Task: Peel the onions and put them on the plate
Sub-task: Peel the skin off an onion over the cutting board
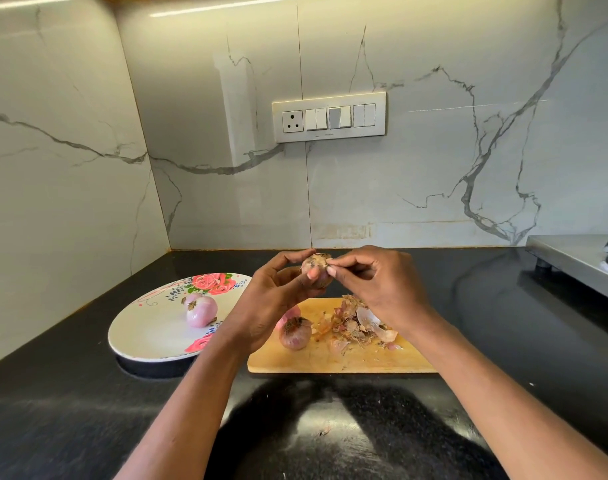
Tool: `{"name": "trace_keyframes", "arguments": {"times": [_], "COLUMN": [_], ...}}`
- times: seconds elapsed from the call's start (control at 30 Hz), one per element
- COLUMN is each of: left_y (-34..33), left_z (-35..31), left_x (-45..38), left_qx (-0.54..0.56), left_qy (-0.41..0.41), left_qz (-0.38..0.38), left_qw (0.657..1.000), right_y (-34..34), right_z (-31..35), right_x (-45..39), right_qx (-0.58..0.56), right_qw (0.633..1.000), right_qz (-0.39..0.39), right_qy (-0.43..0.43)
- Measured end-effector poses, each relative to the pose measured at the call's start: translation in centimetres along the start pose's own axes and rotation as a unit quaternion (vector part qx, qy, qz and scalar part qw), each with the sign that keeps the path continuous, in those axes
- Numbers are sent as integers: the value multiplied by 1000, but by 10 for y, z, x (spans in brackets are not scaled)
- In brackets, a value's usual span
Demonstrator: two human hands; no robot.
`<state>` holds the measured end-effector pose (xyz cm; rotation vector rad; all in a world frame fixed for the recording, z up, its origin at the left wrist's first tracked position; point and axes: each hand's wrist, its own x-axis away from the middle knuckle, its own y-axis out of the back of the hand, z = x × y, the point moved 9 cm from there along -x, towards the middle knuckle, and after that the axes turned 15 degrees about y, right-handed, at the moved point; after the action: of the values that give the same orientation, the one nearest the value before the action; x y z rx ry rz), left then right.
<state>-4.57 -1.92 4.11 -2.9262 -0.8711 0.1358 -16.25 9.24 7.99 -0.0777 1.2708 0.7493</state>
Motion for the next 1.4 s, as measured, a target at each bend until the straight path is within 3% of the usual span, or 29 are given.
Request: {"name": "trace_keyframes", "arguments": {"times": [0.27,0.5,0.67,0.9,1.13,1.4], "left_y": [-3,-8,-10,-7,-5,-1], "left_z": [-1,4,2,-2,4,2], "left_x": [1,1,1,0,0,0], "left_qx": [-40,21,83,41,83,88], "left_qy": [-5,30,34,8,41,35], "left_qz": [7,32,52,38,36,26], "left_qw": [999,999,995,998,995,995], "right_y": [1,1,1,1,7,8], "right_z": [12,28,27,28,15,-13], "right_x": [-2,-6,-6,-6,-5,3], "right_qx": [37,96,93,95,95,0], "right_qw": [998,988,990,990,994,996], "right_qz": [2,31,18,7,9,-14], "right_qy": [48,118,106,104,51,-85]}}
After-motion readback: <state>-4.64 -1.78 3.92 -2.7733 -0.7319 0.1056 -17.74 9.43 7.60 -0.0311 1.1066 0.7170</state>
